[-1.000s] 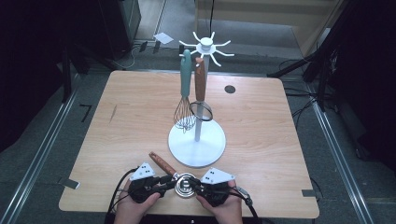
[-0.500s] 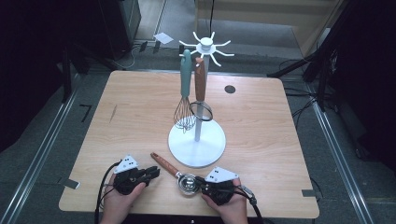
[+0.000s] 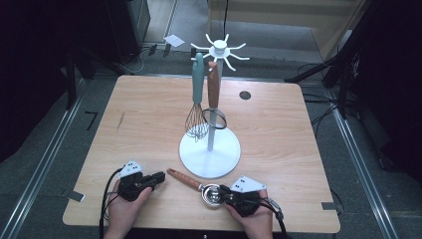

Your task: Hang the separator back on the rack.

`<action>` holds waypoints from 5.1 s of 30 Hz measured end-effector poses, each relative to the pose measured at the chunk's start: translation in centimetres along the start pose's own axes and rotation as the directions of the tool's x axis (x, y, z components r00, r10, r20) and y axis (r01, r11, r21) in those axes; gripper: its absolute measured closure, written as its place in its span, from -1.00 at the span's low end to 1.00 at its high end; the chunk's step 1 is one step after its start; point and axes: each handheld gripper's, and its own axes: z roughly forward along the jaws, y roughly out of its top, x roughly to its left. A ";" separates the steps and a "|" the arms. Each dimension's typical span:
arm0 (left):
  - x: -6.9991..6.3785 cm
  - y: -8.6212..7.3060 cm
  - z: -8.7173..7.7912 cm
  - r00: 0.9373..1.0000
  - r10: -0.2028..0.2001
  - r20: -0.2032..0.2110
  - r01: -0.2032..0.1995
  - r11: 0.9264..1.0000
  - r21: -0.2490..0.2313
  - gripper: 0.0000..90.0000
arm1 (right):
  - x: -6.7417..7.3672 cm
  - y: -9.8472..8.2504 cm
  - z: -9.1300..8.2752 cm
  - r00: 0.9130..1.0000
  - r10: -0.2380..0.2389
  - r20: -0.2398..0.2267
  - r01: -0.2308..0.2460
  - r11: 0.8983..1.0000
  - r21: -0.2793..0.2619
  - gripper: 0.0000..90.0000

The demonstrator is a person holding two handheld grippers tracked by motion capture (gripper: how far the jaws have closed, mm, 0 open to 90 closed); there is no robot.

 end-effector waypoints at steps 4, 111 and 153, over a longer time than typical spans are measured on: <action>0.2 0.4 0.8 1.000 -0.012 -0.016 0.012 1.000 0.014 0.84 | -0.8 -0.3 -0.5 0.999 0.017 0.031 -0.016 1.000 -0.007 0.85; 7.5 -1.7 -6.7 0.962 -0.141 -0.232 0.100 0.979 -0.180 -0.30 | 2.1 7.1 2.8 0.929 -0.333 -0.162 0.363 0.741 0.565 0.58; 8.2 -2.1 -6.7 0.958 -0.123 -0.259 0.084 0.984 -0.158 -0.73 | -5.9 6.6 -5.6 0.999 -0.027 0.036 0.023 0.994 0.105 0.58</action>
